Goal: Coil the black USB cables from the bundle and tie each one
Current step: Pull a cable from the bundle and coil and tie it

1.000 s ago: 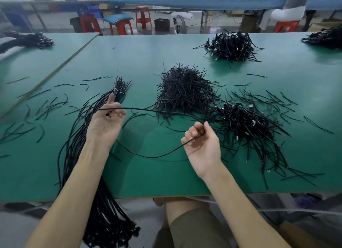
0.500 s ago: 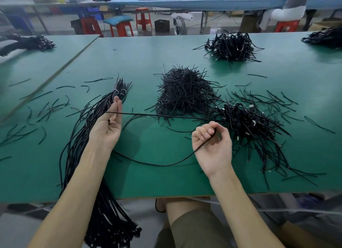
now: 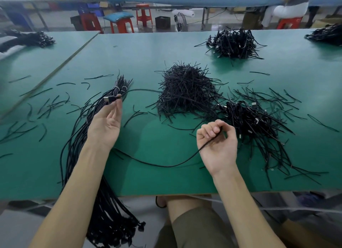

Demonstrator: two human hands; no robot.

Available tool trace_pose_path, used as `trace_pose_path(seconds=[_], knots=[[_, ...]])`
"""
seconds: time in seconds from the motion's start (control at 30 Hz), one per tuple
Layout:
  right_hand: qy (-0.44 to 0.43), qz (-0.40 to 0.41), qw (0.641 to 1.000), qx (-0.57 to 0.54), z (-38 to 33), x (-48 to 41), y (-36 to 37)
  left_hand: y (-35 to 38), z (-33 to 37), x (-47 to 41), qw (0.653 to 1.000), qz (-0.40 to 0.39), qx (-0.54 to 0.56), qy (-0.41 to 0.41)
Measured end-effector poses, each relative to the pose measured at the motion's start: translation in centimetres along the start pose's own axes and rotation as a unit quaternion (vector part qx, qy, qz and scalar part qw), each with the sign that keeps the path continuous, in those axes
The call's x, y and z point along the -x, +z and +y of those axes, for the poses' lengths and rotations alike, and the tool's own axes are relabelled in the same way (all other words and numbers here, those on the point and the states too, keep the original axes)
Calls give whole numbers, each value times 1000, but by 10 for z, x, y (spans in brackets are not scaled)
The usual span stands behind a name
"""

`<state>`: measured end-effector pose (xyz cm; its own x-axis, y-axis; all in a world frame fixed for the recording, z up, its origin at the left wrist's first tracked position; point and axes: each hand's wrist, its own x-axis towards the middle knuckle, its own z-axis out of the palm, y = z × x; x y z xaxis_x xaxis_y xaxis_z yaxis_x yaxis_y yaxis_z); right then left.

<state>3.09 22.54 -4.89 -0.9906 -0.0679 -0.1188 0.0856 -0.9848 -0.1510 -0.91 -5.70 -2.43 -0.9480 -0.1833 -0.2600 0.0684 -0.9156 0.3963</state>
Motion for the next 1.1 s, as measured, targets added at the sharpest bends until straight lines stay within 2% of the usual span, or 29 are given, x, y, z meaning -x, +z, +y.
trace_pose_path(seconds=[0.1,0.17,0.3,0.37,0.47,0.53,0.6,0.7,0.77,0.83,0.97,1.1], knots=[[16,-23,995,99,5,3,4,4,-5,3,995,-67,-29,-74],[25,-42,986,160,7,5,6,8,-8,3,990,-102,-36,-86],[59,-96,954,277,16,9,10,9,-10,4,985,-111,10,-128],[71,-103,952,278,20,10,12,8,-9,5,984,-104,-31,-142],[45,-73,968,234,15,8,11,8,-13,5,972,-83,-145,-168],[32,-58,975,213,11,6,9,8,-14,5,978,-65,-126,-153],[37,-58,974,217,12,5,8,9,-9,4,990,-63,-41,-121],[55,-61,970,230,16,6,8,9,-2,7,974,-138,151,-96],[58,-57,969,233,16,5,8,10,0,11,955,-185,214,-85],[58,-50,969,233,16,5,7,12,-2,11,960,-188,194,-74],[60,-51,967,242,17,6,8,8,-3,4,988,-116,102,-28],[58,-48,970,233,17,7,10,3,0,-2,985,-106,133,2]])
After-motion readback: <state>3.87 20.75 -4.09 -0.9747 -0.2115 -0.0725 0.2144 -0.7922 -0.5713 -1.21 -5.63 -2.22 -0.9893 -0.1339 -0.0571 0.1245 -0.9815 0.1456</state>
